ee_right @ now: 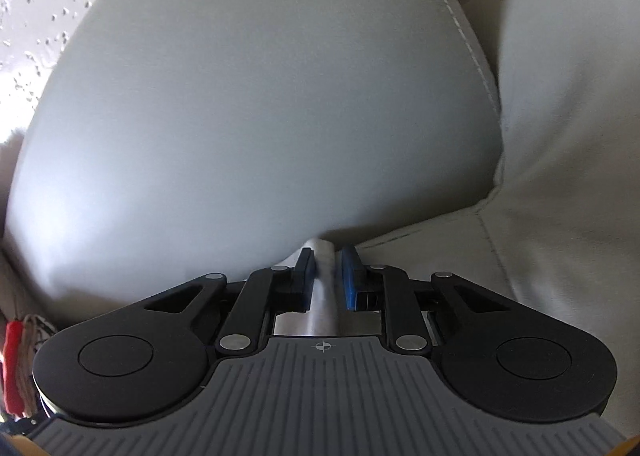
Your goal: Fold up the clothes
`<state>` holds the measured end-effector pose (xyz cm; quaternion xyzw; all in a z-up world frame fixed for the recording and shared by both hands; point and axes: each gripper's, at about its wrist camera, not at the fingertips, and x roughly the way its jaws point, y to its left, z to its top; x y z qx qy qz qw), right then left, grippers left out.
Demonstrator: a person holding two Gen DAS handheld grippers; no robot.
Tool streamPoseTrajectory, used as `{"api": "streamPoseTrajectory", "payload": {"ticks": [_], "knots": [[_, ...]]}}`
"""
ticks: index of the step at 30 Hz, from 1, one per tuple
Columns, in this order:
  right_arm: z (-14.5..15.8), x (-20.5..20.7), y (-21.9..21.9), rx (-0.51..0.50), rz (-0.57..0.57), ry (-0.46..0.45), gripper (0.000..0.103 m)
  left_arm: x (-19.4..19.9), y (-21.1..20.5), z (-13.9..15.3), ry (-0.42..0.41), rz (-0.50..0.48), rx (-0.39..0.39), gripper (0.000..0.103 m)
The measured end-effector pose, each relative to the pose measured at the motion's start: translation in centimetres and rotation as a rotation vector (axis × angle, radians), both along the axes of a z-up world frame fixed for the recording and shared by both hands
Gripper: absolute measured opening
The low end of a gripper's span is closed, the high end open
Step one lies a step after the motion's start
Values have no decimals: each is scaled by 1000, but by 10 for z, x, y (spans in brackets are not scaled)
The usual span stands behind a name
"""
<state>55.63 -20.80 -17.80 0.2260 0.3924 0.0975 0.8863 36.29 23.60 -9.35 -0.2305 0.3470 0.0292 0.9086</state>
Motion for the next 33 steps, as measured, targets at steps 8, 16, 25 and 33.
{"api": "streamPoseTrajectory", "payload": {"ticks": [8, 16, 25, 33], "knots": [[18, -27, 12, -302, -180, -143, 1, 5, 28, 5, 8, 141, -27, 47], [1, -24, 11, -275, -189, -61, 1, 66, 54, -21, 57, 154, -194, 36], [-5, -24, 3, -190, -177, -58, 2, 91, 76, -60, 90, 169, -410, 12], [-6, -33, 18, -245, -221, -114, 1, 75, 36, -6, -100, 68, 103, 4]]}}
